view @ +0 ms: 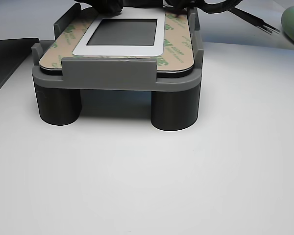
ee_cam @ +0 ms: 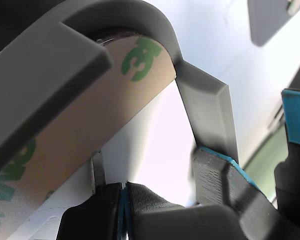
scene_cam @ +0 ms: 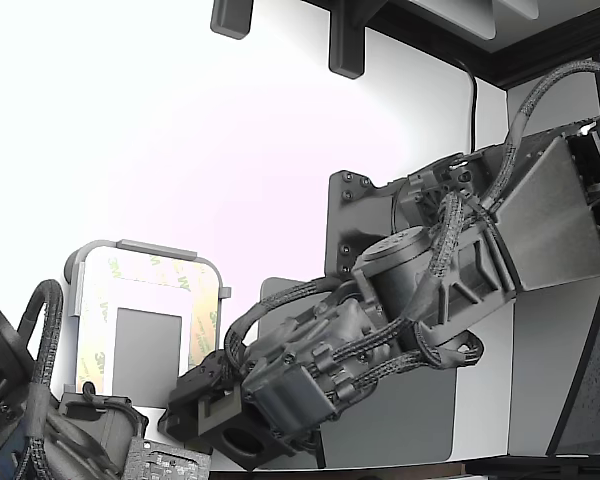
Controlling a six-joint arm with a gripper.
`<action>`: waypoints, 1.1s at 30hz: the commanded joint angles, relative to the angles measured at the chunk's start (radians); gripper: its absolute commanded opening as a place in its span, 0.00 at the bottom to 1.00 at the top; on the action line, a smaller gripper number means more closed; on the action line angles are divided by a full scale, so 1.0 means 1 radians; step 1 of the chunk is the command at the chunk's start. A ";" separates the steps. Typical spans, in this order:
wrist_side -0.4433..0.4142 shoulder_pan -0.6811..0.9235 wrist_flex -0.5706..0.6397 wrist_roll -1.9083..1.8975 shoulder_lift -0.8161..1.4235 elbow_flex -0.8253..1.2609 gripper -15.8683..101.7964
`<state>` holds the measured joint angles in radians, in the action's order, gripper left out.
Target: Peel off protective film from adhesive tape.
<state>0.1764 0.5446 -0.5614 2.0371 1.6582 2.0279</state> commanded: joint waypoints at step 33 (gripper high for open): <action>-0.006 0.011 -0.023 -0.018 0.025 -0.043 0.04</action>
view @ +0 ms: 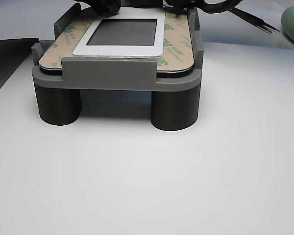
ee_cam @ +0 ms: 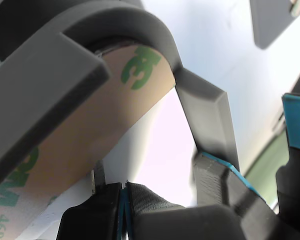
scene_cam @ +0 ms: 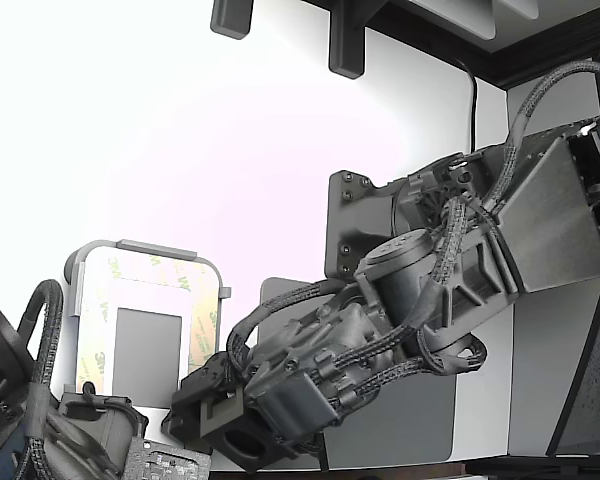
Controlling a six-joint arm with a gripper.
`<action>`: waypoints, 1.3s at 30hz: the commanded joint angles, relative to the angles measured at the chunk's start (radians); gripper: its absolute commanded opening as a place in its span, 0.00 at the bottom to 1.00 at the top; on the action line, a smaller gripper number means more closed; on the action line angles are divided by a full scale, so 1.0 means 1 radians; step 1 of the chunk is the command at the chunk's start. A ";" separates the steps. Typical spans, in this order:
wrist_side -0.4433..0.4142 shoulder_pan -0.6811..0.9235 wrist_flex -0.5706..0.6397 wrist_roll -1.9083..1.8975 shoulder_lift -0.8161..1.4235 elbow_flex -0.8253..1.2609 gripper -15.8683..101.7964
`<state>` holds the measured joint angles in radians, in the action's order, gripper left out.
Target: Peel off protective film from adhesive tape.
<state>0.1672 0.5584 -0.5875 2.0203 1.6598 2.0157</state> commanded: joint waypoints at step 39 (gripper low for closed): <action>0.000 0.003 -0.025 -0.002 0.008 -0.064 0.04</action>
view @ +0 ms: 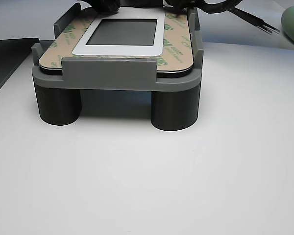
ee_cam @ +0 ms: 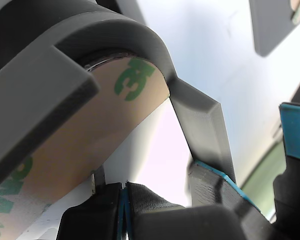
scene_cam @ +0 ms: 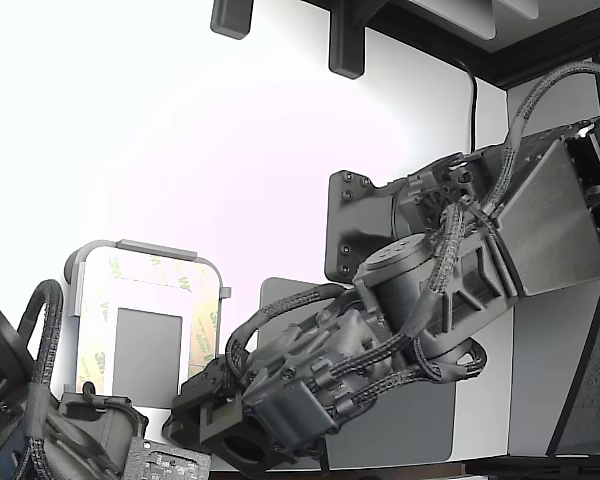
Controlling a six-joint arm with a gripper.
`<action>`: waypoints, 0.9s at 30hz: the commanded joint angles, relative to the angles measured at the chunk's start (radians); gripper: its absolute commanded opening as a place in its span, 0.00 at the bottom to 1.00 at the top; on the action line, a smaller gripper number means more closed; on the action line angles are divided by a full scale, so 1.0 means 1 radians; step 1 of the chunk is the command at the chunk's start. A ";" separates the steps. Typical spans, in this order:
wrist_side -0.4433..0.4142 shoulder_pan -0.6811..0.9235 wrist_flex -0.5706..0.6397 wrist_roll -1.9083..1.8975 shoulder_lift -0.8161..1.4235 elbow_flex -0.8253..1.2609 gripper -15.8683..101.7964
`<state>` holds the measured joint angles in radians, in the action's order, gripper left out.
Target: Peel off protective film from adhesive tape.
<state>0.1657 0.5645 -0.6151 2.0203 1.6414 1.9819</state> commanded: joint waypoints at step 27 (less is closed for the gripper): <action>0.012 -0.015 0.048 0.035 0.018 -0.012 0.04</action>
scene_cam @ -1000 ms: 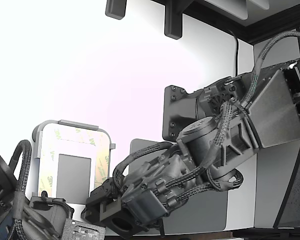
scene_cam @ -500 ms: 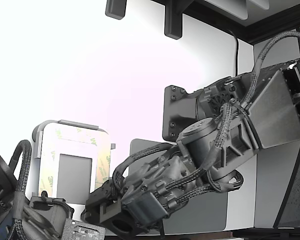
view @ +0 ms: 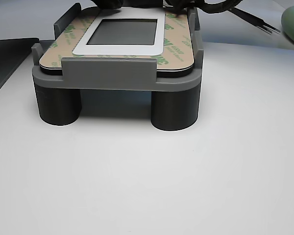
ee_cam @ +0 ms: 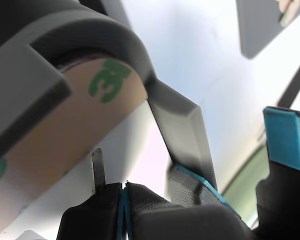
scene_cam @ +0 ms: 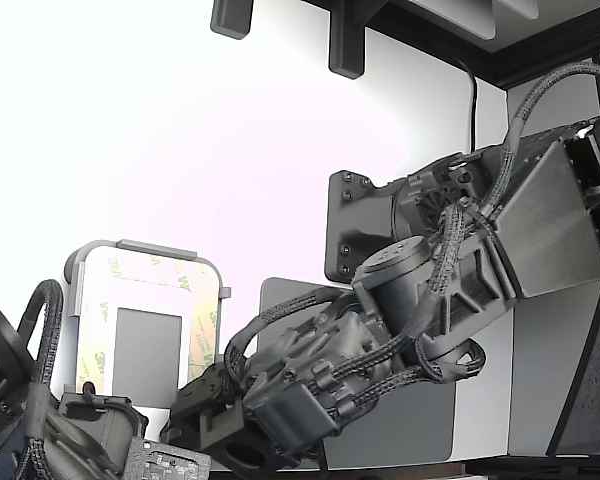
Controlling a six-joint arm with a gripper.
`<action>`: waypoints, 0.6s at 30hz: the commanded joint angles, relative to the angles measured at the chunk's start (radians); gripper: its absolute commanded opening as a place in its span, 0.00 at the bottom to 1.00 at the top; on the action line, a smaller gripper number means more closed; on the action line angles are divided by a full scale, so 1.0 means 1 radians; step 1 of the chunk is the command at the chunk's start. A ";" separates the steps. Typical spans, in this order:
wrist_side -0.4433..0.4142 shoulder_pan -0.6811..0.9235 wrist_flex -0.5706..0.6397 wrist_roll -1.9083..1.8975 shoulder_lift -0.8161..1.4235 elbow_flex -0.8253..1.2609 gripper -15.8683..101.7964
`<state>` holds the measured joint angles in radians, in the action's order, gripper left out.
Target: Peel off protective film from adhesive tape.
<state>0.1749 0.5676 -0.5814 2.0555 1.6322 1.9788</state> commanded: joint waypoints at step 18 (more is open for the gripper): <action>0.014 -0.040 0.025 0.026 0.011 -0.015 0.04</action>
<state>0.1856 0.5446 -0.5614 2.0801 1.6230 1.9850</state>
